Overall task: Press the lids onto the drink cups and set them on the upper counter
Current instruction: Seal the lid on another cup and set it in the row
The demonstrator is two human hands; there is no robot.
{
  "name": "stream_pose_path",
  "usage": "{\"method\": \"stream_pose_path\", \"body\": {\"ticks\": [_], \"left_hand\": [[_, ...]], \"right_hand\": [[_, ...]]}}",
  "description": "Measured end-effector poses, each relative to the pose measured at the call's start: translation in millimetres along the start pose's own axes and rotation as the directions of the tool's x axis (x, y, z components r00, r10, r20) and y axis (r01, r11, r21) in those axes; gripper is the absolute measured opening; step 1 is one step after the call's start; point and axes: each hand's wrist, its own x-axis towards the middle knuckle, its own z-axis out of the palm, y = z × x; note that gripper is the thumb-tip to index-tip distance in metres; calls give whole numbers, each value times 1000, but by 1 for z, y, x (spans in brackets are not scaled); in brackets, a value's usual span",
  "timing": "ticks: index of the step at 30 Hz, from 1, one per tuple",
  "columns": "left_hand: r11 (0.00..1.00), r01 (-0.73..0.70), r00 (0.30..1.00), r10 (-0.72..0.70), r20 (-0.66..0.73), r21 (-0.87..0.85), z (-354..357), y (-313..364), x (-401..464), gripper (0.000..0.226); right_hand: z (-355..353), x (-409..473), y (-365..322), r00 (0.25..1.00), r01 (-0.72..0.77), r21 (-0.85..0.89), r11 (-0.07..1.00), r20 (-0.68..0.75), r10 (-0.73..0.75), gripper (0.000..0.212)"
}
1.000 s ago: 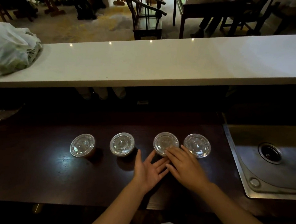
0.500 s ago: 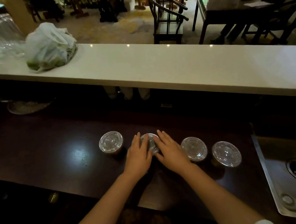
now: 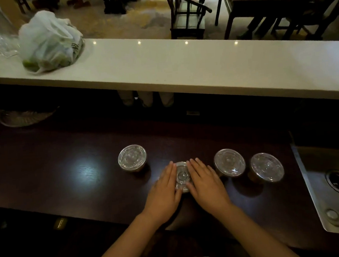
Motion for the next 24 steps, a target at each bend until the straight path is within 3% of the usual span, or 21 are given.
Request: {"method": "stream_pose_path", "body": {"ticks": [4, 13, 20, 24], "left_hand": [[999, 31, 1000, -31, 5, 38, 6, 0, -4, 63], [995, 68, 994, -73, 77, 67, 10, 1, -2, 66], [976, -98, 974, 54, 220, 194, -7, -16, 8, 67], [960, -29, 998, 42, -42, 278, -11, -14, 5, 60]], "right_hand": [[20, -9, 2, 1000, -27, 96, 995, 17, 25, 61], [25, -8, -1, 999, -44, 81, 996, -17, 46, 59], [25, -22, -14, 979, -152, 69, 986, -128, 160, 57], [12, -39, -10, 921, -148, 151, 977, -339, 192, 36]]}}
